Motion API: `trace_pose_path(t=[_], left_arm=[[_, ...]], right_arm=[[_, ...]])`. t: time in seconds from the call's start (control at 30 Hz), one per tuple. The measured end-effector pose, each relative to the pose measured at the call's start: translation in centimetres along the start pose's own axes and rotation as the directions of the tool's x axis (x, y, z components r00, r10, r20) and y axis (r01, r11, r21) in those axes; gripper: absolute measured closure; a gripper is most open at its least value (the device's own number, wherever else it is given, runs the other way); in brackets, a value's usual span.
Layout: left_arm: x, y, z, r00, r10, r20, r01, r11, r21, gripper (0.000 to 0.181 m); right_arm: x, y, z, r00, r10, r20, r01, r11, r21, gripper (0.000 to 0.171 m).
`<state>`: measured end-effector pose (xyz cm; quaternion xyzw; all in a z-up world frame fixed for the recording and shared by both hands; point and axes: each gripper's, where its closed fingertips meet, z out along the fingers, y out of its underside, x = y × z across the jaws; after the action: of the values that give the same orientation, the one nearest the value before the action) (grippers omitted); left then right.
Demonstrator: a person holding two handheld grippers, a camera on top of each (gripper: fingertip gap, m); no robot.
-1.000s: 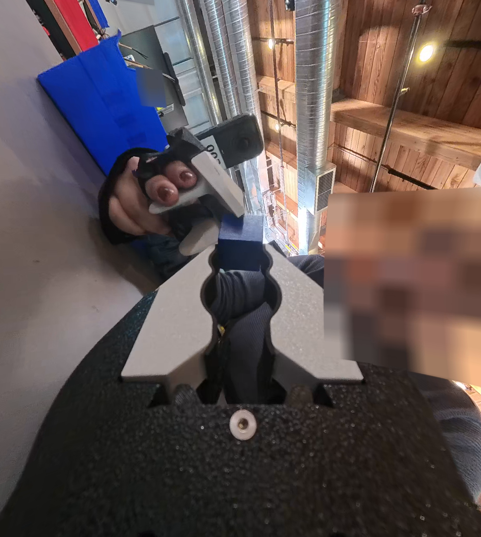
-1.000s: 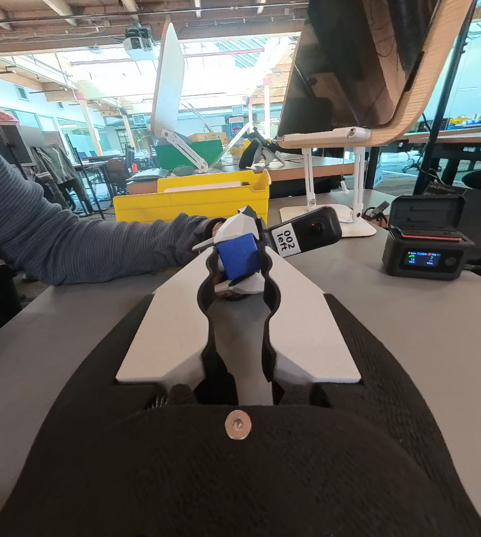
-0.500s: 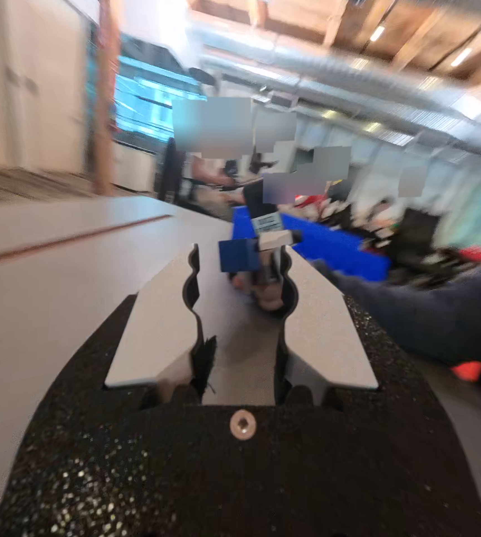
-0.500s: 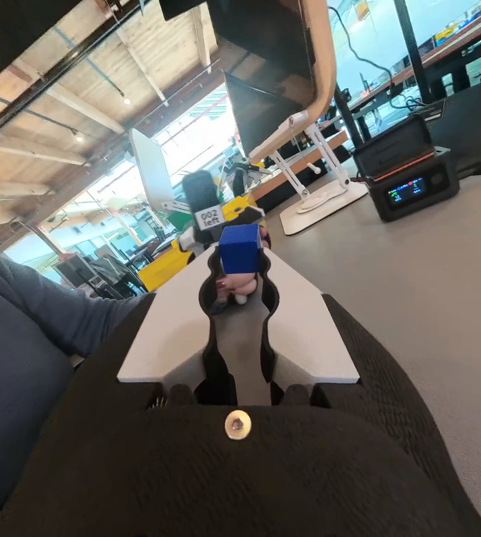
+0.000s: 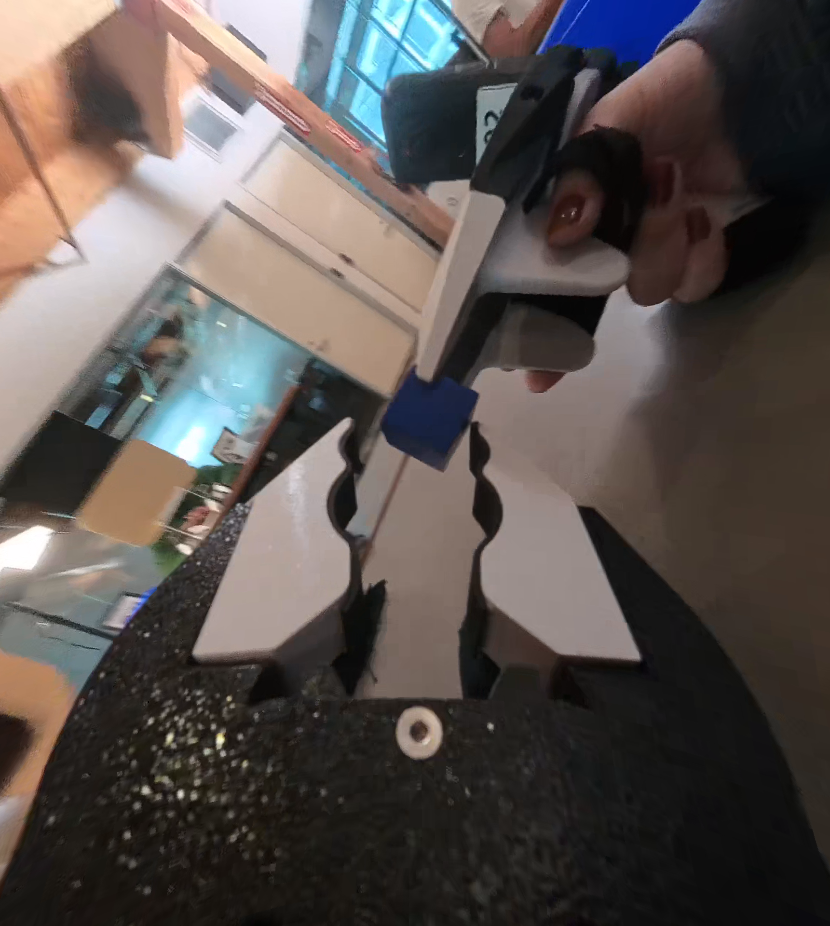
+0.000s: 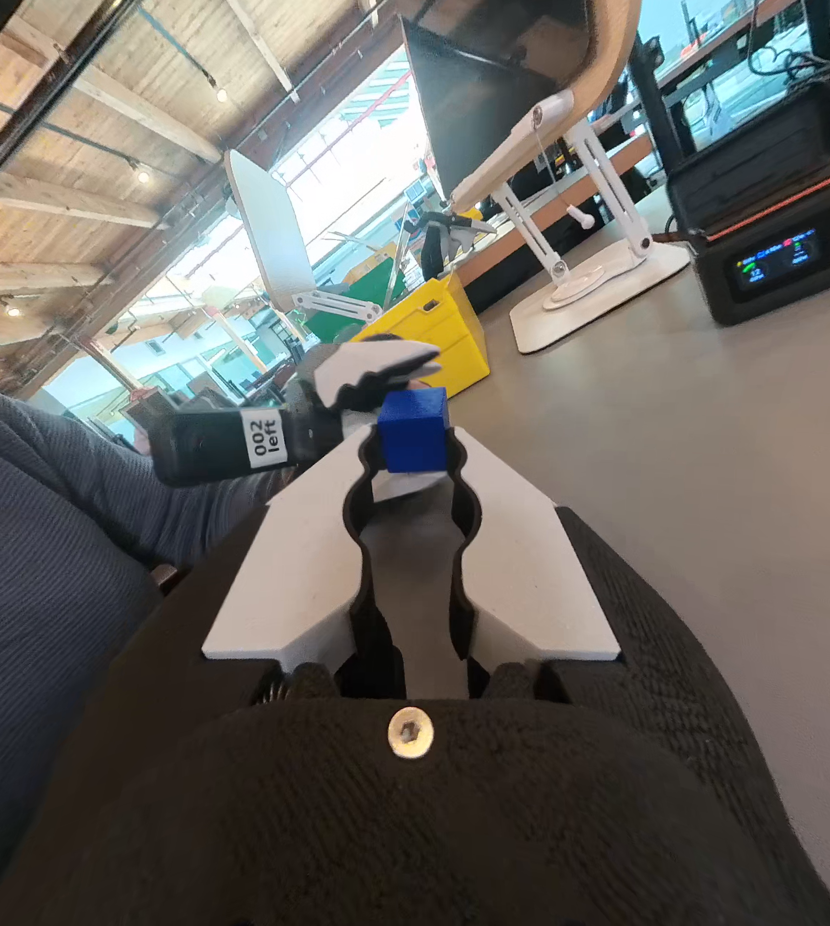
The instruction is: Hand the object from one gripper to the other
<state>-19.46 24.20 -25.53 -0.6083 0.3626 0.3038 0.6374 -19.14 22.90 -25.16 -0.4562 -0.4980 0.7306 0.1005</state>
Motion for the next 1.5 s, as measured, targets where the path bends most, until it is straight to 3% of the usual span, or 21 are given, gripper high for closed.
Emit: trace_pose_path(t=[0.17, 0.27, 0.33, 0.47, 0.57, 0.63, 0.7, 0.73, 0.8, 0.87, 0.93, 1.07, 1.17, 1.23, 1.37, 1.43, 1.5], left_arm=[[0.4, -0.4, -0.2, 0.994, 0.113, 0.012, -0.113, 0.994, 0.013, 0.151], [0.3, 0.1, 0.1, 0.998, -0.057, -0.041, 0.056, 0.998, -0.009, 0.155], [-0.5, 1.0, 0.3, 0.980, -0.196, -0.037, 0.194, 0.980, -0.042, 0.155], [-2.8, 2.2, -0.2, 0.883, -0.469, 0.003, 0.469, 0.883, -0.030, 0.155], [-2.3, 1.5, -0.2, 0.668, -0.724, -0.174, 0.737, 0.676, 0.015, 0.155], [-2.7, -0.2, -0.7, 0.431, -0.827, -0.360, 0.896, 0.440, 0.062, 0.155], [-4.4, -1.4, -1.7, 0.219, -0.837, -0.501, 0.976, 0.187, 0.114, 0.155], [-5.0, -1.3, -2.0, 0.151, -0.832, -0.534, 0.988, 0.102, 0.120, 0.155], [-5.3, -1.0, -2.2, 0.083, -0.824, -0.560, 0.995, 0.033, 0.099, 0.155], [-5.4, -0.6, -1.9, 0.094, -0.843, -0.530, 0.993, 0.043, 0.109, 0.155], [-4.9, 0.0, -1.3, 0.132, -0.878, -0.460, 0.990, 0.097, 0.098, 0.155], [-3.5, 0.1, -0.3, 0.241, -0.895, -0.376, 0.970, 0.233, 0.067, 0.155], [-2.5, -0.4, 0.0, 0.273, -0.883, -0.383, 0.959, 0.281, 0.035, 0.155], [-2.4, -0.5, 0.1, 0.276, -0.880, -0.386, 0.958, 0.286, 0.032, 0.155], [-2.8, -0.9, -0.2, 0.304, -0.865, -0.400, 0.951, 0.299, 0.075, 0.156], [-3.7, -2.3, -1.2, 0.442, -0.799, -0.408, 0.897, 0.386, 0.216, 0.130], [-4.3, -2.0, -1.3, 0.570, -0.766, -0.297, 0.819, 0.503, 0.274, 0.096]], right_arm=[[0.0, 0.0, 0.0, 1.000, 0.009, 0.003, -0.009, 1.000, 0.000, 0.147], [0.5, -0.6, -0.1, 0.999, 0.015, -0.028, -0.014, 0.999, 0.041, 0.147], [1.1, -1.9, -0.5, 0.997, -0.009, -0.070, 0.018, 0.991, 0.131, 0.134], [2.3, -3.2, -1.2, 0.961, -0.146, -0.233, 0.187, 0.968, 0.165, 0.116], [1.9, -4.1, -1.4, 0.857, -0.377, -0.350, 0.444, 0.886, 0.132, 0.109], [1.2, -3.8, -1.1, 0.706, -0.580, -0.407, 0.643, 0.766, 0.024, 0.105], [1.0, -3.4, -0.6, 0.547, -0.713, -0.438, 0.761, 0.642, -0.094, 0.099], [1.0, -3.2, -0.3, 0.483, -0.755, -0.443, 0.795, 0.590, -0.140, 0.097], [1.0, -3.2, 0.2, 0.296, -0.831, -0.471, 0.864, 0.443, -0.240, 0.096], [0.6, -3.1, 0.9, 0.095, -0.879, -0.467, 0.898, 0.277, -0.341, 0.097], [0.4, -2.7, 1.6, -0.042, -0.899, -0.436, 0.895, 0.160, -0.416, 0.099], [0.7, -2.6, 2.0, -0.202, -0.895, -0.397, 0.849, 0.041, -0.526, 0.112], [0.6, -2.7, 1.9, -0.207, -0.892, -0.402, 0.849, 0.040, -0.527, 0.124], [0.5, -2.8, 1.7, -0.196, -0.889, -0.415, 0.856, 0.052, -0.515, 0.141], [0.5, -3.0, 1.6, -0.128, -0.888, -0.442, 0.868, 0.115, -0.484, 0.146], [0.7, -3.5, 1.1, -0.066, -0.873, -0.483, 0.865, 0.191, -0.464, 0.146], [1.1, -3.7, 0.8, 0.070, -0.849, -0.523, 0.863, 0.314, -0.395, 0.146]])
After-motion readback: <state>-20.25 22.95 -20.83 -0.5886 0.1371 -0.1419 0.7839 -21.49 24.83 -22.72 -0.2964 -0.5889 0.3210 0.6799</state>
